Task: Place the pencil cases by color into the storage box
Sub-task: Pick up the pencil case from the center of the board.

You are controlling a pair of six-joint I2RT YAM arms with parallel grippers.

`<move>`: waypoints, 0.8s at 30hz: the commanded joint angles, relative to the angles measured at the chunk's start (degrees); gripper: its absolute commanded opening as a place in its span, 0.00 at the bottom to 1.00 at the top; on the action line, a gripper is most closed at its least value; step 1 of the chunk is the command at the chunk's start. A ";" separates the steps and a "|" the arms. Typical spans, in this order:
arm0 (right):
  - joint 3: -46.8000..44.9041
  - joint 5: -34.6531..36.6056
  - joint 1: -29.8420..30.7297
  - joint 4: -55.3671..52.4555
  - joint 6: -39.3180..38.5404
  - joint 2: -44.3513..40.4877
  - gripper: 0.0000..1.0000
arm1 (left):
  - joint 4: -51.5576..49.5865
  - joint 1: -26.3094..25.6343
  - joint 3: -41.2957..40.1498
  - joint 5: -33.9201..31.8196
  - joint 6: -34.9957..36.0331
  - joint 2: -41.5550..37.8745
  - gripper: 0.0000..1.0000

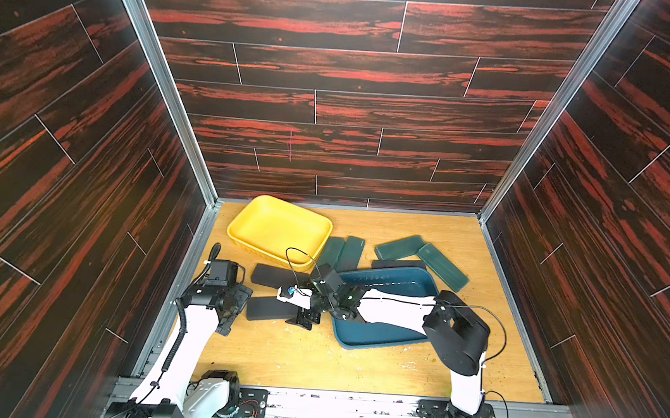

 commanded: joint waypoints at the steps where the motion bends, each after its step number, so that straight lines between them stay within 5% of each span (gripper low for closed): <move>1: 2.89 -0.27 0.45 -2.96 -1.55 4.18 0.89 | -0.86 0.85 -0.98 1.11 -2.62 -1.35 0.93; 24: 14.95 0.91 0.42 -10.03 -1.63 16.93 0.88 | -5.58 1.20 -3.12 -2.69 -5.76 -9.05 0.93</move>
